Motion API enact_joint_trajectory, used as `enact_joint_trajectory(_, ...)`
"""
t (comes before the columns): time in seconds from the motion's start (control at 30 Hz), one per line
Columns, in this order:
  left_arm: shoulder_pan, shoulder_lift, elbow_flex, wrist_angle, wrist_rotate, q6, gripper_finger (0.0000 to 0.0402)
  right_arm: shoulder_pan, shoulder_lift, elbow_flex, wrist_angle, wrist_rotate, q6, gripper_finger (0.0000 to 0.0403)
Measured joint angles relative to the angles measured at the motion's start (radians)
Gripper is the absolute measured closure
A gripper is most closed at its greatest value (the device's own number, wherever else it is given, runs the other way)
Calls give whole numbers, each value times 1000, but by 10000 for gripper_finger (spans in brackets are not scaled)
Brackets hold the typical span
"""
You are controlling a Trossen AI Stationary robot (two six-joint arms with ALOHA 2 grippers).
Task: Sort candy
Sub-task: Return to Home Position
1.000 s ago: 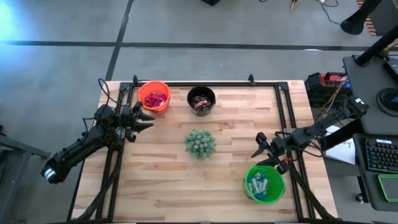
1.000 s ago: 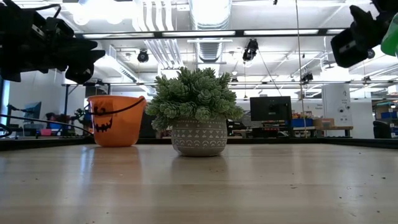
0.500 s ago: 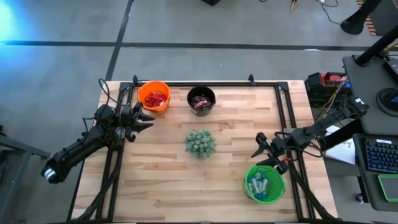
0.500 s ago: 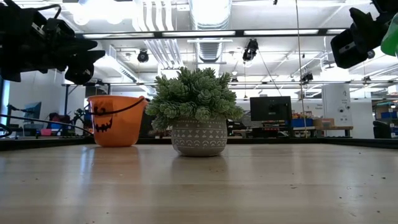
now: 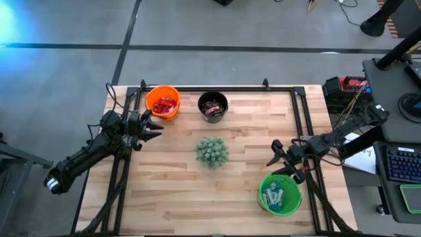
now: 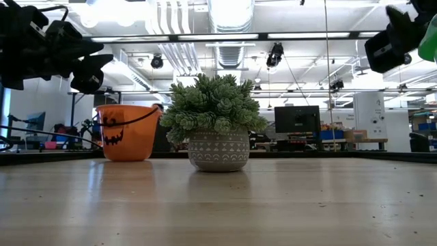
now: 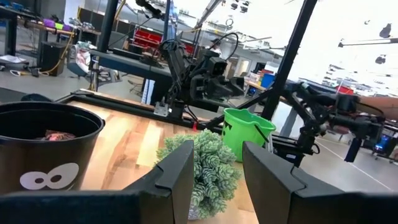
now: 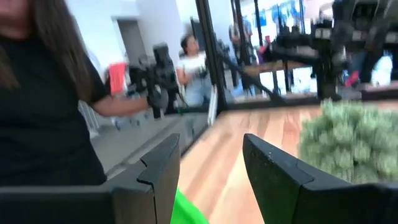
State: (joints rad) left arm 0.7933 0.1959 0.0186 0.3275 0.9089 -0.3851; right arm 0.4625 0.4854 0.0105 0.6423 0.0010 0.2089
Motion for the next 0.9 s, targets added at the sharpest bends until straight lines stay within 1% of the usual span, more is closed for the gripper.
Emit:
enact_joint_trajectory(0.17,0,0,0,-2,4,-28,283,0,-169,0,-106,0,0,236)
enact_joint_trajectory(0.23,0,0,0,-3,24,-38,283,0,-225,0,-138,1,0,236)
enact_joint_trajectory(0.4,0,0,0,-3,27,-43,283,0,-360,0,-177,1,-3,236)
enact_joint_trajectory(0.5,0,0,0,-3,27,-43,283,0,-421,0,-198,1,-31,236)
enact_joint_trajectory(0.67,0,0,0,-3,27,-45,283,0,-485,-1,-198,1,-115,236)
enact_joint_trajectory(0.9,0,-2,0,-2,26,-81,283,0,-484,-1,-202,1,-142,236)
